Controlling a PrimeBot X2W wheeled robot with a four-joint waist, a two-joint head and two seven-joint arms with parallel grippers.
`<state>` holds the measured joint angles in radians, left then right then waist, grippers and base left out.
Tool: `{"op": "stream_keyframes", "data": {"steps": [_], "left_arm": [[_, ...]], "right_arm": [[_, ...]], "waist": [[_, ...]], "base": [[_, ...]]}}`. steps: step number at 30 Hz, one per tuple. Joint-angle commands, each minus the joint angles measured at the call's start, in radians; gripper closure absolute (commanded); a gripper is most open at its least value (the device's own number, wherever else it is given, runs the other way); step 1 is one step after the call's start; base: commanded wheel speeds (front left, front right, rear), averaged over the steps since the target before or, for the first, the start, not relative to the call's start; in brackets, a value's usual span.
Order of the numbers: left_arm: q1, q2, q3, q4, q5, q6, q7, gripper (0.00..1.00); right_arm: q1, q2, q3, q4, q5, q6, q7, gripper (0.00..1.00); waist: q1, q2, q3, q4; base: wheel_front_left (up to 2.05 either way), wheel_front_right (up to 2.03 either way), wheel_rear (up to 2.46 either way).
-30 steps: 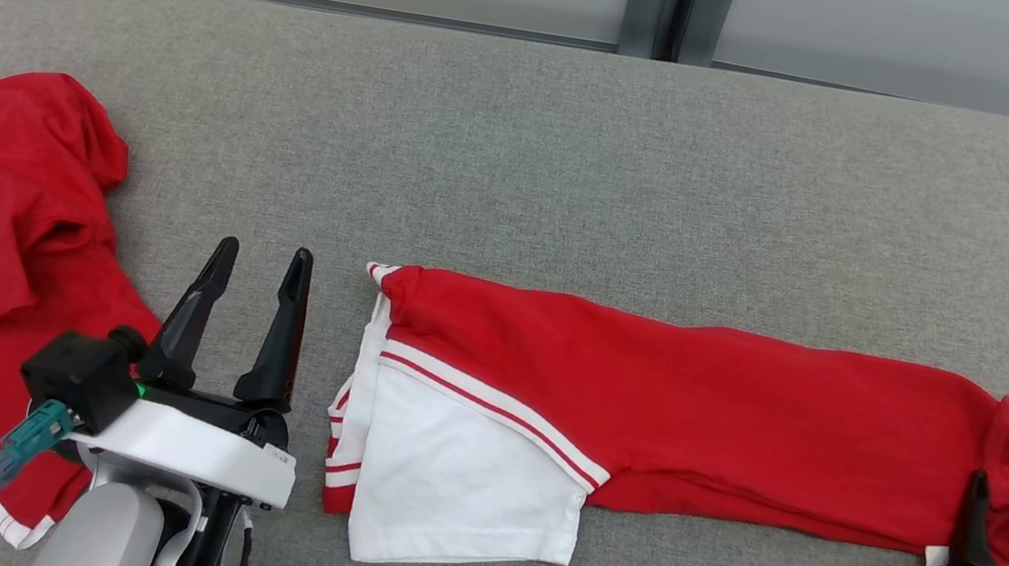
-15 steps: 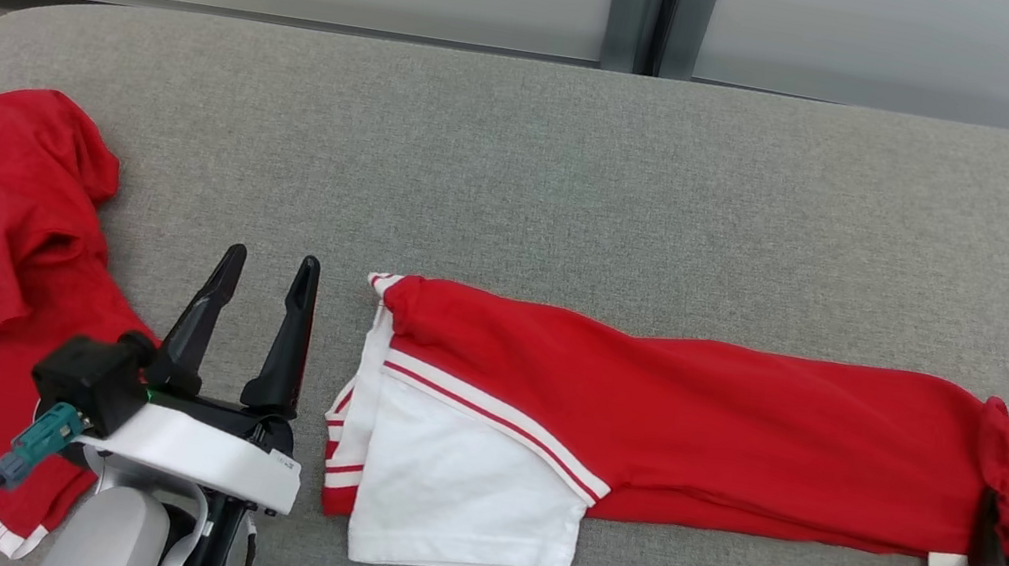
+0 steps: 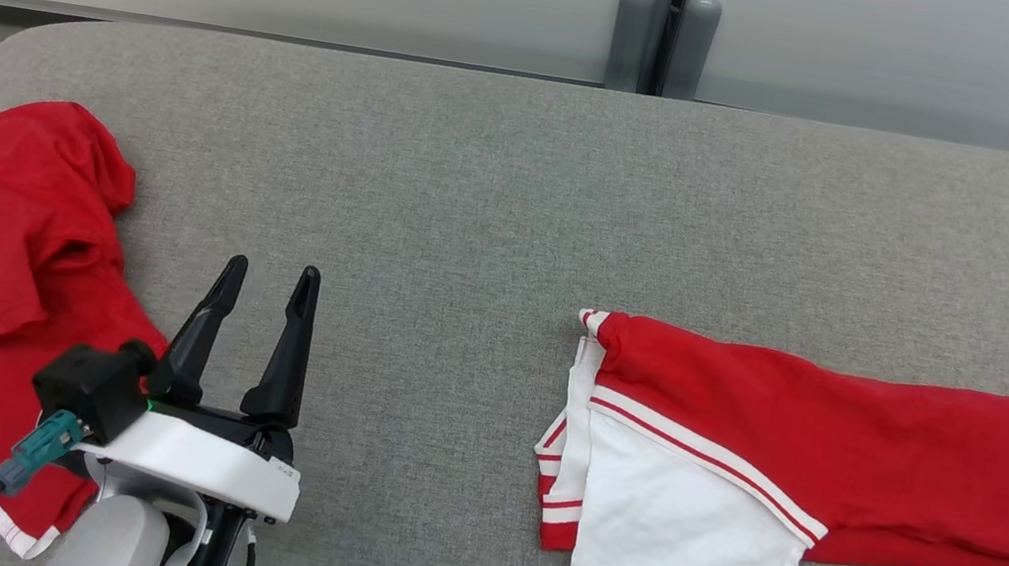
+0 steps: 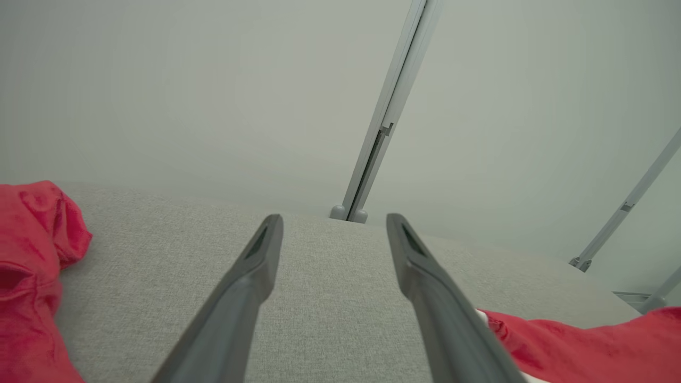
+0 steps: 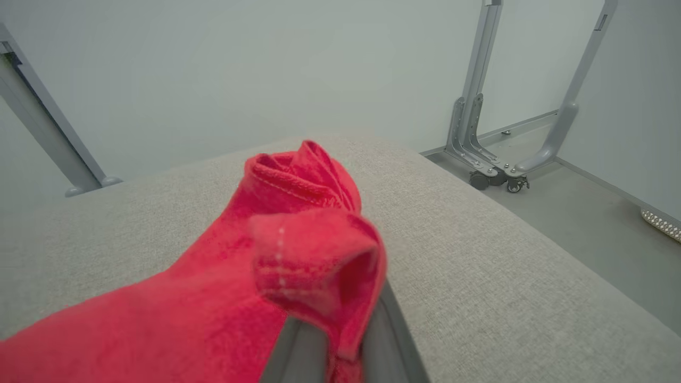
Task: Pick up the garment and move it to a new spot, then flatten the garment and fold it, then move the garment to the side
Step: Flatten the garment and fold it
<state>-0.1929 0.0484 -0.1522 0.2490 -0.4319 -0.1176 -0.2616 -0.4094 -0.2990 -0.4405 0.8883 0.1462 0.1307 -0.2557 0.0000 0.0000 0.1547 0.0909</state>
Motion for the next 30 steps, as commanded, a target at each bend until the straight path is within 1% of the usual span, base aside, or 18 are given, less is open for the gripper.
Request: {"op": "stream_keyframes", "data": {"steps": [1,5,8,11,12,16,20,23,26,30], "left_arm": [[0.001,0.004,0.004,0.002,-0.004,0.004,-0.004,0.0],[0.011,0.004,0.002,0.005,-0.01,0.005,-0.004,0.0],[0.014,0.004,0.003,0.008,-0.014,0.006,-0.004,0.0],[0.02,0.004,0.008,0.01,-0.017,0.007,-0.004,0.0],[0.02,0.004,0.008,0.01,-0.017,0.007,-0.004,0.0],[0.019,0.004,0.008,0.011,-0.019,0.007,-0.004,0.0],[0.018,0.004,0.005,0.01,-0.021,0.008,-0.004,0.0],[0.019,0.004,0.003,0.011,-0.019,0.007,-0.004,0.0],[0.017,0.004,0.0,0.014,-0.021,0.007,-0.004,0.0],[0.01,0.004,-0.005,0.017,-0.024,0.007,-0.004,0.0]], "right_arm": [[-0.016,0.011,0.001,-0.021,-0.017,0.0,-0.008,1.0],[-0.019,0.051,0.038,-0.081,-0.034,0.0,-0.01,1.0],[-0.007,0.105,0.117,-0.155,-0.019,0.0,-0.01,1.0],[0.021,0.15,0.217,-0.248,0.003,0.0,0.012,1.0],[0.021,0.15,0.217,-0.248,0.003,0.0,0.012,1.0],[0.067,0.196,0.349,-0.376,0.035,0.0,0.058,1.0],[0.112,0.223,0.46,-0.486,0.069,0.0,0.103,1.0],[0.138,0.237,0.533,-0.543,0.109,0.0,0.132,1.0],[0.16,0.242,0.598,-0.566,0.128,0.0,0.151,1.0],[0.174,0.247,0.677,-0.564,0.157,0.0,0.156,1.0]], "waist": [[0.0,0.0,-0.004,-0.001],[0.0,0.0,-0.012,-0.003],[0.0,0.0,-0.021,-0.005],[0.0,0.0,-0.029,-0.008],[0.0,0.0,-0.029,-0.008],[0.0,0.0,-0.034,-0.008],[0.0,0.0,-0.034,-0.004],[0.0,0.0,-0.033,0.002],[0.0,0.0,-0.031,0.01],[0.0,0.0,-0.023,0.024]], "base": [[0.0,0.0,0.0],[0.0,0.0,0.0],[0.0,0.0,0.0],[0.0,0.0,0.0],[0.0,0.0,0.0],[0.0,0.0,0.0],[0.0,0.0,0.0],[0.0,0.0,0.0],[0.0,0.0,0.0],[0.0,0.0,0.0]]}}
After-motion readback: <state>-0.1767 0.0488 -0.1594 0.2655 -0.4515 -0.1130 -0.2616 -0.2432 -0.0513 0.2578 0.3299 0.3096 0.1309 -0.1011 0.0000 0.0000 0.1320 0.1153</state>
